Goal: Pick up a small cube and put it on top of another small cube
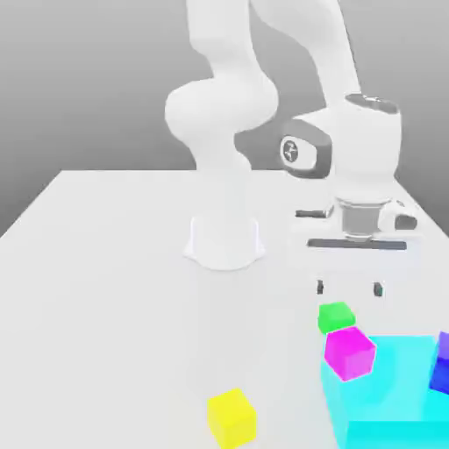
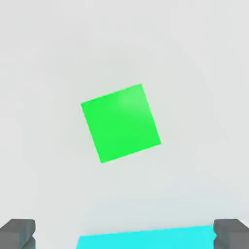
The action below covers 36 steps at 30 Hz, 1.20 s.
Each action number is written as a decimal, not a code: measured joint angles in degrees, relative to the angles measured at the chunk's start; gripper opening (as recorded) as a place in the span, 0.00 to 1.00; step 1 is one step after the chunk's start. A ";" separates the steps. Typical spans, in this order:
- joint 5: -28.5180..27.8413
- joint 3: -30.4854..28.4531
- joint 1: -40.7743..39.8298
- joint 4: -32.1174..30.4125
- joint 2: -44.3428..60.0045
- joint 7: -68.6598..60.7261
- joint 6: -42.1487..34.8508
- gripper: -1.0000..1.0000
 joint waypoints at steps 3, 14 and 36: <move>4.23 -0.14 3.02 -1.45 1.61 -9.29 1.66 0.50; 16.03 4.02 2.76 1.00 9.65 -18.18 7.78 0.50; 22.12 12.96 -5.02 1.92 17.62 -23.34 14.36 0.00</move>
